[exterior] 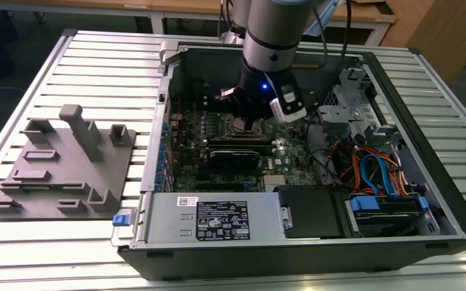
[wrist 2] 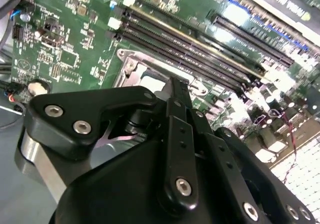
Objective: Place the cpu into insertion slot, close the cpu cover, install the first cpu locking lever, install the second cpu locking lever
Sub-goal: 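Install the second cpu locking lever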
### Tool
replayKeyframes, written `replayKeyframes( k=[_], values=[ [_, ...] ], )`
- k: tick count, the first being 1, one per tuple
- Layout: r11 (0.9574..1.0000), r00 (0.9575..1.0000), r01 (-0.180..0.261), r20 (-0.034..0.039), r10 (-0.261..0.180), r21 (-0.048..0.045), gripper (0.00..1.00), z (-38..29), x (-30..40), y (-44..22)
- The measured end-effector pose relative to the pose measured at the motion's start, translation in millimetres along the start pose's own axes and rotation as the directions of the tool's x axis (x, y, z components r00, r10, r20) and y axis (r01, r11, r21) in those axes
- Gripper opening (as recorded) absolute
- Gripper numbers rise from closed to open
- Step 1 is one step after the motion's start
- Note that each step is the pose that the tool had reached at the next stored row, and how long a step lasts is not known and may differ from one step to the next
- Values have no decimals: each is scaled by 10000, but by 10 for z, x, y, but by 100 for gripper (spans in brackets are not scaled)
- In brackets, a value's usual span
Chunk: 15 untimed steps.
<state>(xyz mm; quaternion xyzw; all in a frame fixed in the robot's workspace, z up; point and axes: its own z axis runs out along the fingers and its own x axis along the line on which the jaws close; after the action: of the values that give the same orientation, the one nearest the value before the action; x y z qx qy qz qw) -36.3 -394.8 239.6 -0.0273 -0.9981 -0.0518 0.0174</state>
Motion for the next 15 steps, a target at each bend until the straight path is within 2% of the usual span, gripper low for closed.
replayKeyframes(
  k=[5, 7, 9, 15],
  values=[
    [10000, 10000, 1, -3, -1, -42, 10, 39, 102, -20],
    [10000, 10000, 4, -5, -4, -67, 10, 47, 110, -55],
    [9999, 10000, 6, -6, -6, -108, 10, 59, 113, -88],
    [9995, 10000, 24, -18, -25, -300, 10, 121, 184, -104]
  ],
)
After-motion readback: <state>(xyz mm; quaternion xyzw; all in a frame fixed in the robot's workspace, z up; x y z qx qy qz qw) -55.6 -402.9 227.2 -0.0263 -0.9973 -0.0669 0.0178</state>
